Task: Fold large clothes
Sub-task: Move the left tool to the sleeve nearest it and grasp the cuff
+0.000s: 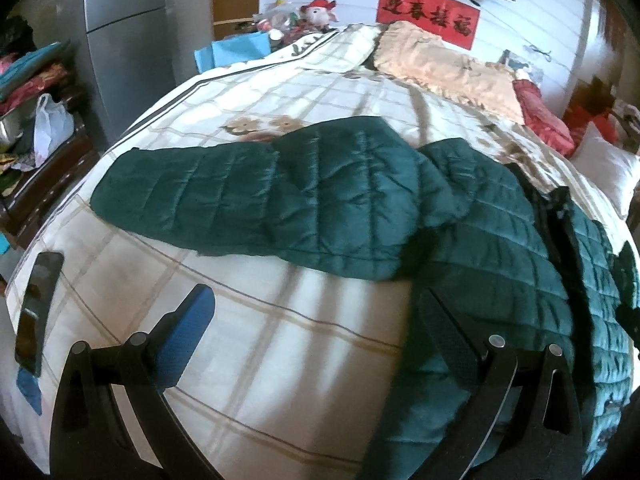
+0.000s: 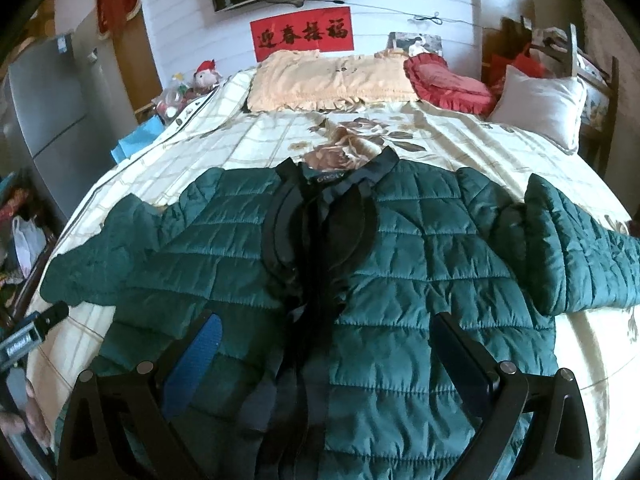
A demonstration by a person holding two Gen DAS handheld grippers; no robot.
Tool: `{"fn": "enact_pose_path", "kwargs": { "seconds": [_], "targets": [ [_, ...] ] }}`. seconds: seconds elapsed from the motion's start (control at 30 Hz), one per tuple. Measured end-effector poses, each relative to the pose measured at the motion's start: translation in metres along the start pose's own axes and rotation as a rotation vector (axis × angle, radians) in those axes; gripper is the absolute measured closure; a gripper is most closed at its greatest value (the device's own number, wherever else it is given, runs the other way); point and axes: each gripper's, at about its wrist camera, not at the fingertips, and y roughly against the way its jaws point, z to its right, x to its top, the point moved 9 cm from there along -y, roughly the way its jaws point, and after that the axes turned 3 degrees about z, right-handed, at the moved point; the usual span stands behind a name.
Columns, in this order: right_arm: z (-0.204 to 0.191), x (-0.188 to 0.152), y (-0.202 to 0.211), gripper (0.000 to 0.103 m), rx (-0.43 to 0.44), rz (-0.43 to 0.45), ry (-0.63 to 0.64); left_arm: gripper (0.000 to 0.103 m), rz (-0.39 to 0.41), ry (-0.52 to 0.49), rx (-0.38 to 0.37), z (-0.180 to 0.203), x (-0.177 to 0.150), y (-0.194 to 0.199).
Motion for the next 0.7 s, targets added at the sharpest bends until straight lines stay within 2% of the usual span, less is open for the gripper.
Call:
{"fn": "enact_pose_path", "kwargs": {
  "seconds": [0.2, 0.4, 0.53, 0.7],
  "targets": [
    [0.000, -0.004, -0.003, 0.000, 0.002, -0.014, 0.016, 0.000, -0.024, 0.075, 0.046, -0.045, 0.013, -0.015],
    [-0.003, -0.012, -0.006, 0.000, 0.024, -0.033, 0.012, 0.000, -0.044, 0.198, 0.158, -0.119, 0.027, -0.041],
    [-0.006, -0.016, -0.008, 0.000, 0.034, -0.049, 0.025, 0.000, -0.052, 0.317, 0.218, -0.172, 0.031, -0.059],
    [-0.008, -0.021, -0.009, 0.000, 0.037, -0.065, 0.031, 0.001, -0.053, 0.407, 0.262, -0.213, 0.037, -0.076]
  ]
}}
